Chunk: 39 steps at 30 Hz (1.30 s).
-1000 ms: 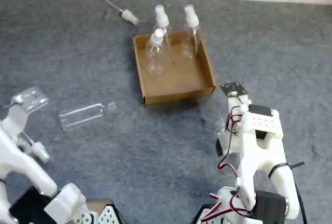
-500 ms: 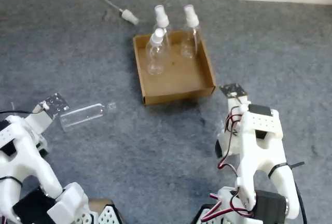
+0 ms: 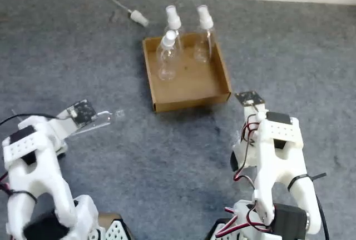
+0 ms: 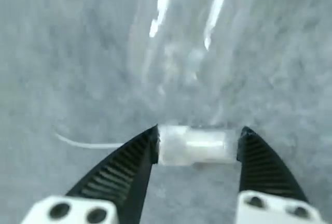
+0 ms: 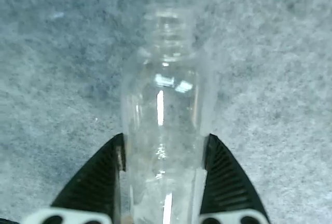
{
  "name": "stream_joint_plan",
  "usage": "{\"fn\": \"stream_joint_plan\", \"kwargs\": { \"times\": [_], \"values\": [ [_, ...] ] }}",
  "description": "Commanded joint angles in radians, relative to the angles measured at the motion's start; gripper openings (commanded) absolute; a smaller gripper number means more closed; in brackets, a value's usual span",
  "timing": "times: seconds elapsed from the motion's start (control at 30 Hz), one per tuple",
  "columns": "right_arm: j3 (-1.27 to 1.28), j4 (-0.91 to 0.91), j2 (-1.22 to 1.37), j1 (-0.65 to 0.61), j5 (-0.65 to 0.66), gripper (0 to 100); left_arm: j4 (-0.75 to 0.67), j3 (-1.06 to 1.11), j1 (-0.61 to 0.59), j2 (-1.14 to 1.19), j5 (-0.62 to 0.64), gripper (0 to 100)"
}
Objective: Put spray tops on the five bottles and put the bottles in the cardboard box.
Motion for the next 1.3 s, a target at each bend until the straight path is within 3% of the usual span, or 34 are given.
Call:
{"fn": "stream_joint_plan", "kwargs": {
  "times": [0.0,0.1,0.17,0.23,0.47,0.53,0.57,0.73,0.9,1.27],
  "values": [
    [0.008,0.021,-0.008,-0.016,-0.008,1.3,0.124,-0.002,0.036,-0.113,0.256,20],
    [0.008,0.021,-0.008,-0.016,-0.008,1.3,0.245,-0.027,0.018,-0.156,0.422,20],
    [0.008,0.021,-0.008,-0.016,-0.008,1.3,0.267,-0.070,0.012,-0.163,0.373,20],
    [0.008,0.021,-0.008,-0.016,-0.008,1.3,0.272,-0.113,0.005,-0.159,0.146,20],
    [0.008,0.021,-0.008,-0.018,-0.008,1.2,0.199,-0.119,-0.168,-0.074,-1.023,20],
    [0.008,0.021,-0.008,-0.018,-0.008,1.2,0.163,-0.122,-0.199,-0.035,-1.257,20],
    [0.008,0.021,-0.008,-0.018,-0.008,1.2,0.153,-0.122,-0.194,-0.022,-1.281,20],
    [0.008,0.021,-0.008,-0.018,-0.008,1.2,0.075,-0.124,-0.082,0.007,-1.152,20],
    [0.008,0.021,-0.008,-0.018,-0.008,1.2,0.023,-0.119,-0.030,0.010,-1.206,20],
    [0.010,0.022,-0.008,-0.018,-0.008,1.2,0.009,-0.124,-0.050,0.165,-1.269,20]
  ]
}}
